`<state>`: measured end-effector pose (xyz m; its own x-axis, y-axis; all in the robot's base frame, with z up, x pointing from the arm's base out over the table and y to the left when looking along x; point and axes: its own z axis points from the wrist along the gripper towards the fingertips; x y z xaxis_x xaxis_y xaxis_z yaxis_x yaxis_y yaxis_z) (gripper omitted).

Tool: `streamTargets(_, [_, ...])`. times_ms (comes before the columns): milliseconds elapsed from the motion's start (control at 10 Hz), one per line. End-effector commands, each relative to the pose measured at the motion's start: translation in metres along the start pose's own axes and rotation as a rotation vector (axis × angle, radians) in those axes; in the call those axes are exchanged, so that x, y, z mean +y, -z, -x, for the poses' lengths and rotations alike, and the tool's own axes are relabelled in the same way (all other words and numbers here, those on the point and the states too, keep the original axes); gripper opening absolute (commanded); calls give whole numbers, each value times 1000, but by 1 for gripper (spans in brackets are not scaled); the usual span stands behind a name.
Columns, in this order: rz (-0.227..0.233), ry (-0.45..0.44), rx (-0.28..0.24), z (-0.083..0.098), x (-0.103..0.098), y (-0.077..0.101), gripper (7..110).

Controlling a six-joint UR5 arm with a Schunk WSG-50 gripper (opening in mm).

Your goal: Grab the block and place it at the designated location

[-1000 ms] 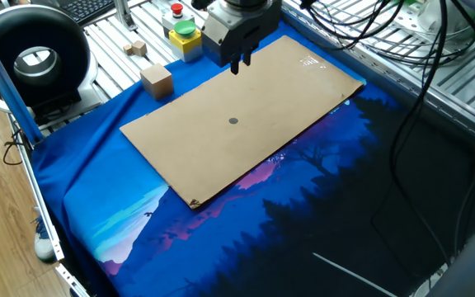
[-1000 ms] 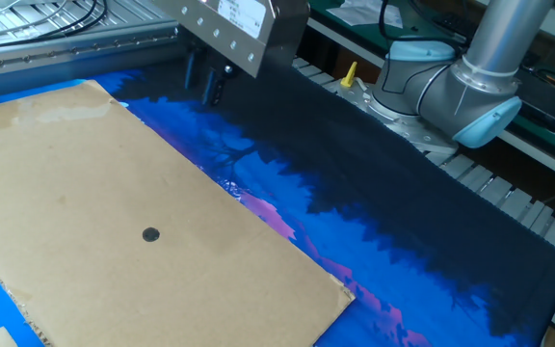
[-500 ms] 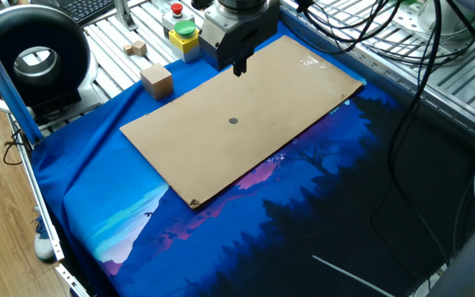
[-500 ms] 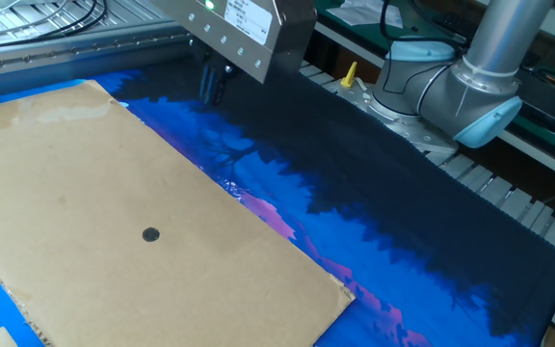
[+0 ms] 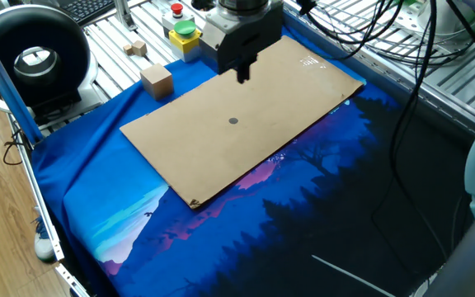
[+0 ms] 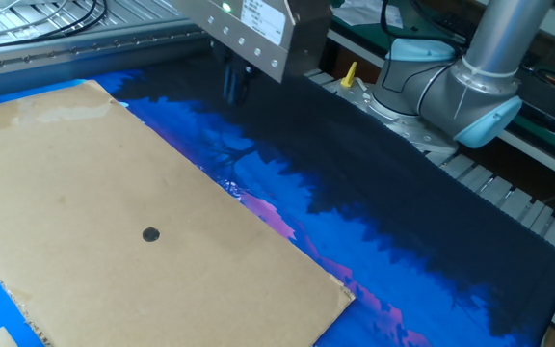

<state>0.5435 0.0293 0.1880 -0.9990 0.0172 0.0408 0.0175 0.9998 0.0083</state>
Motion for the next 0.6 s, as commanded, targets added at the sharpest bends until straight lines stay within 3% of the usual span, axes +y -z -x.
streamTargets(0, [71,-63,-104,26,17,4,7])
streamTargets(100, [58,-120,-15,4,14,2,7])
streamTargets(200, [92,-91,14,-3,23,3,7])
streamTargets(300, [45,-59,-40,10,11,2,7])
streamTargets(500, [28,-79,-40,10,6,2,7])
